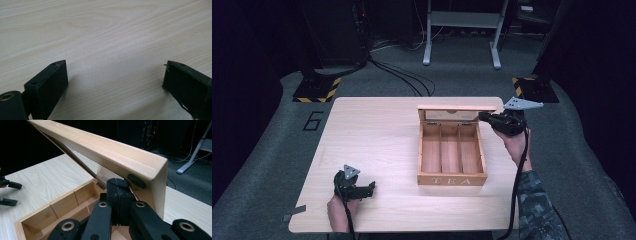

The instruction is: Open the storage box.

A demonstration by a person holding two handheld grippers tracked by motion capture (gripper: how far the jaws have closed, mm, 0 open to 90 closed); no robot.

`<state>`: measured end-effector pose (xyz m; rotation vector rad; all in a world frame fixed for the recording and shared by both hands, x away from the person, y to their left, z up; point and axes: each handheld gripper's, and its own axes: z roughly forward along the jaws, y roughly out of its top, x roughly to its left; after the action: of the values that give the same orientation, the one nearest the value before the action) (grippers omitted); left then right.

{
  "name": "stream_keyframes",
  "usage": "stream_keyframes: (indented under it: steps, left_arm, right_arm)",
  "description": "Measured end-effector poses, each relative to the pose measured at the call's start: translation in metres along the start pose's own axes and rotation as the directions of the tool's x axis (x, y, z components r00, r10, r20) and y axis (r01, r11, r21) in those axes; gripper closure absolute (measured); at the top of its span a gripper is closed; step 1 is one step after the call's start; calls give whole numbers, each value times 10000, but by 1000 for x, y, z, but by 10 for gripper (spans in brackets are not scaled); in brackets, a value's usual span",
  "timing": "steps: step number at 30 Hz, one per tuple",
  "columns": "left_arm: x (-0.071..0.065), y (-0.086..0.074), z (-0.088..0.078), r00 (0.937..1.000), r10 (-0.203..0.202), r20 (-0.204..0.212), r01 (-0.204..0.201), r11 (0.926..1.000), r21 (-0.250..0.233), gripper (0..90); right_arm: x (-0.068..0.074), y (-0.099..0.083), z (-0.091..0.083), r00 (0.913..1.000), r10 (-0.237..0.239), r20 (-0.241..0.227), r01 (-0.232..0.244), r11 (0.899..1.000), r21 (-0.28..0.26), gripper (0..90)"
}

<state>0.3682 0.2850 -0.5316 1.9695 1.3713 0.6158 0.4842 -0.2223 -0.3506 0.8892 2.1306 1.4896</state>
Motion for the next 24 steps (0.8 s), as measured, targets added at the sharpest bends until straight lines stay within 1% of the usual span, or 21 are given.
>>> stream_keyframes:
  steps: [4,15,17,24]
  left_arm:
    - [0,0,0,10000,0,5,0,10000,11,56]
    - [0,0,0,10000,5,10,-5,10000,9,56]
    - [0,0,0,10000,-1,10,1,10000,18,56]
    - [0,0,0,10000,-2,11,2,10000,14,56]
  right_arm:
    - [0,0,0,10000,-57,-4,57,10000,16,900]
    - [-2,3,1,10000,-16,-9,16,10000,29,899]
    - [-3,3,2,10000,-84,0,84,10000,19,899]
    - [-3,4,2,10000,-36,-49,36,10000,25,899]
